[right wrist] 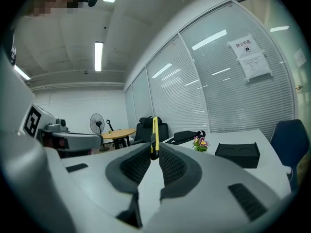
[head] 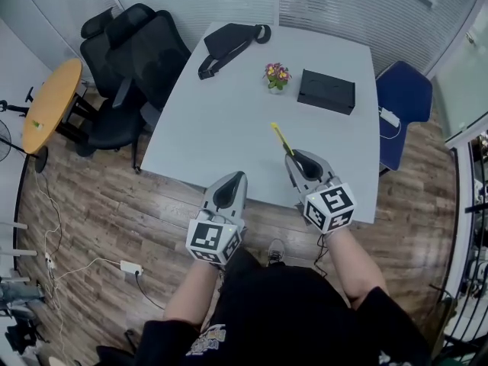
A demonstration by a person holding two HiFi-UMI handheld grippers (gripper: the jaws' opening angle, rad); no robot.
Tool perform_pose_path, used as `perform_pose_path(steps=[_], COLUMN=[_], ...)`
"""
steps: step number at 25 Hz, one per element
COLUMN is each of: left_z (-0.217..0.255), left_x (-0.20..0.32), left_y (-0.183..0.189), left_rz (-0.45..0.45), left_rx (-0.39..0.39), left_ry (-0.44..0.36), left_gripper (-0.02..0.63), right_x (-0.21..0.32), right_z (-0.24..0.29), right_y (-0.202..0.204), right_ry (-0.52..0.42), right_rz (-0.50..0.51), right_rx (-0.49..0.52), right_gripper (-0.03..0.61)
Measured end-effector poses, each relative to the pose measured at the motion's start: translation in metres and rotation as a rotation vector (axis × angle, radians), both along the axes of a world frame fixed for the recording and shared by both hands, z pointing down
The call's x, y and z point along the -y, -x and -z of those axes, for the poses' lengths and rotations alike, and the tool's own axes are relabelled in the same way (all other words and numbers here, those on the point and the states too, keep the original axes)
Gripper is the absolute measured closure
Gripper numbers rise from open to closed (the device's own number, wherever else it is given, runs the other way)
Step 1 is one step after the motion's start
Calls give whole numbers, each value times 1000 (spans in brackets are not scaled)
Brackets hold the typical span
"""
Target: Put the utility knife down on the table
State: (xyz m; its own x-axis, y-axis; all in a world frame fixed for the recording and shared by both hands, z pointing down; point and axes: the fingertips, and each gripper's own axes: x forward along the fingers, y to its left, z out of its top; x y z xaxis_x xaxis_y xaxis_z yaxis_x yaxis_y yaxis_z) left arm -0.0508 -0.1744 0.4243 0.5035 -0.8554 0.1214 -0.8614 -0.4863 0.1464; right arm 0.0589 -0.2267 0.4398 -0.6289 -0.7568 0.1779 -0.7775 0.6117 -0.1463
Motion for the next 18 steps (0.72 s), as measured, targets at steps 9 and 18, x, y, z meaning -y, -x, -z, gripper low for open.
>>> perform_pose_path(steps=[9, 18], left_z=[-10, -25], left_x=[42, 88], left_y=[17, 39], left_rz=[-126, -246], left_rx=[7, 5], left_ry=[20, 50], left_gripper=[607, 607], right_x=[39, 82], right_z=[-19, -52], right_y=[15, 35], right_ry=[34, 96], right_rz=[-109, -217], right_rx=[-19, -41], right_gripper=[522, 522])
